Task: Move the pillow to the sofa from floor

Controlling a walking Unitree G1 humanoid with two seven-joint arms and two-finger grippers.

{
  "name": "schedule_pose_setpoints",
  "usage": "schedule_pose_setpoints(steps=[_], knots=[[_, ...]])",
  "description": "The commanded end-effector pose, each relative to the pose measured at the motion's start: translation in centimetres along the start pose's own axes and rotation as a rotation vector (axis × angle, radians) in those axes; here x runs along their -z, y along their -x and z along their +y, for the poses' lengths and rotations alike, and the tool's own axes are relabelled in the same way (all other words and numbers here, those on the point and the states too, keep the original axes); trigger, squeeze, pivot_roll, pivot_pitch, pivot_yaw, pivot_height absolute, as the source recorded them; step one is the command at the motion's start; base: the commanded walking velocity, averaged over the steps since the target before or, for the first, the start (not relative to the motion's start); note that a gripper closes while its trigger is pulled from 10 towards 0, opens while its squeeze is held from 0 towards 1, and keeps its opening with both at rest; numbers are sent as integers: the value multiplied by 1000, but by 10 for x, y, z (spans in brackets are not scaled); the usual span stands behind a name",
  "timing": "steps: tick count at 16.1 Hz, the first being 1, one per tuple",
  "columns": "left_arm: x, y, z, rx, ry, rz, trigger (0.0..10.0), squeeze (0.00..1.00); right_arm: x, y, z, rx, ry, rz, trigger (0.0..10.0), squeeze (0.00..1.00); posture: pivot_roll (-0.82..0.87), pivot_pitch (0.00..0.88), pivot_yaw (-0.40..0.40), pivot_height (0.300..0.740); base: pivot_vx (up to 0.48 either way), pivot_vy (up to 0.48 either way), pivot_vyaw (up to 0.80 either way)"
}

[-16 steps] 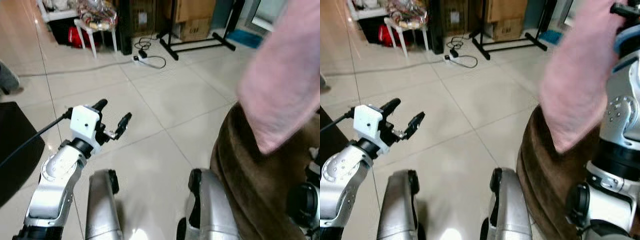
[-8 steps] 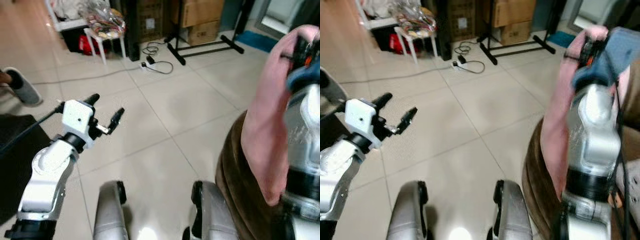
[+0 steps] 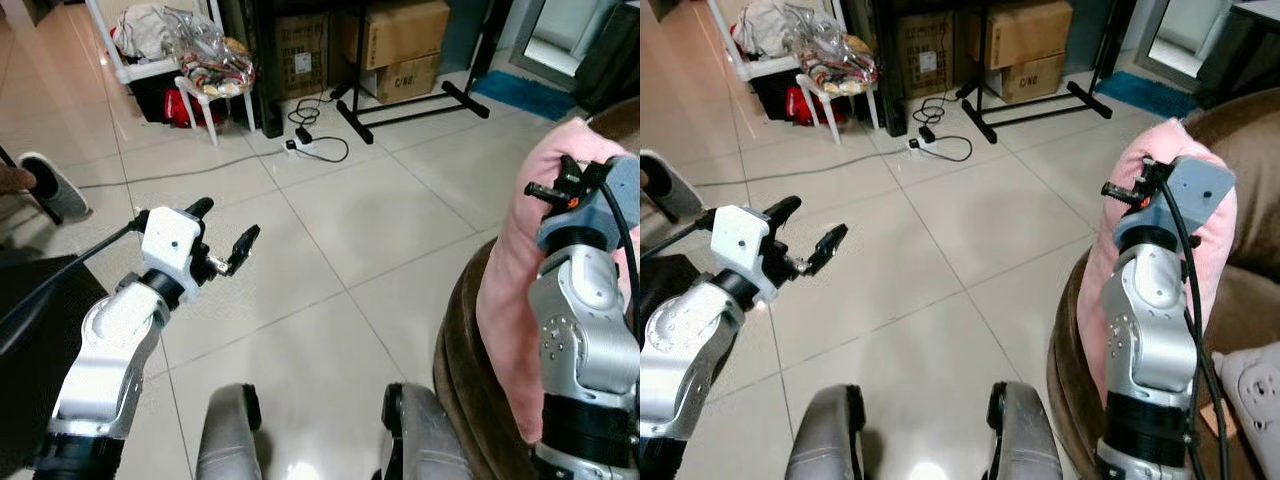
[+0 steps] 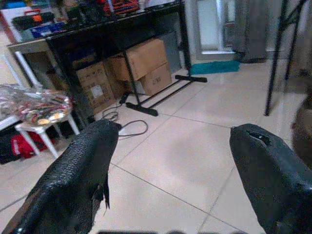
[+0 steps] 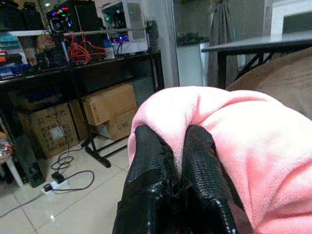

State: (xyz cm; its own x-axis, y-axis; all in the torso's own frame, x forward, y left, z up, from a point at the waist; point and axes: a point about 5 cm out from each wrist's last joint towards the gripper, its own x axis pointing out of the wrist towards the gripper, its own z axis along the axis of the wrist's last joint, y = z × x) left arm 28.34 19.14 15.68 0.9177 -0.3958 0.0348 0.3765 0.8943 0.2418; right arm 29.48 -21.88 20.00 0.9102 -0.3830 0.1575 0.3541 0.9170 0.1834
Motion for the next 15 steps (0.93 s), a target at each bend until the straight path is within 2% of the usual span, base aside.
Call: schedule_pose_setpoints(steps=[1,4,7,11,15], knots=[[-3,-4,3,-34,-14,-2,10000,0,-3,0,-1,0,-22,1,10000,0,0,0,18,632,0,0,0],[-1,-6,2,-67,-15,8,10000,0,-2,0,0,-6,-6,1,10000,0,-9,0,21,657,0,0,0],[-2,-9,-1,-85,-40,-10,10000,0,2,1,-2,8,-62,41,10000,0,-10,0,19,681,0,0,0],[-1,-21,-7,-68,-30,-12,10000,0,5,6,-6,36,-33,56,10000,0,-60,0,42,716,0,0,0],[-1,-22,-13,-61,-28,-18,10000,0,8,5,-8,37,-26,75,10000,0,-49,0,30,740,0,0,0]])
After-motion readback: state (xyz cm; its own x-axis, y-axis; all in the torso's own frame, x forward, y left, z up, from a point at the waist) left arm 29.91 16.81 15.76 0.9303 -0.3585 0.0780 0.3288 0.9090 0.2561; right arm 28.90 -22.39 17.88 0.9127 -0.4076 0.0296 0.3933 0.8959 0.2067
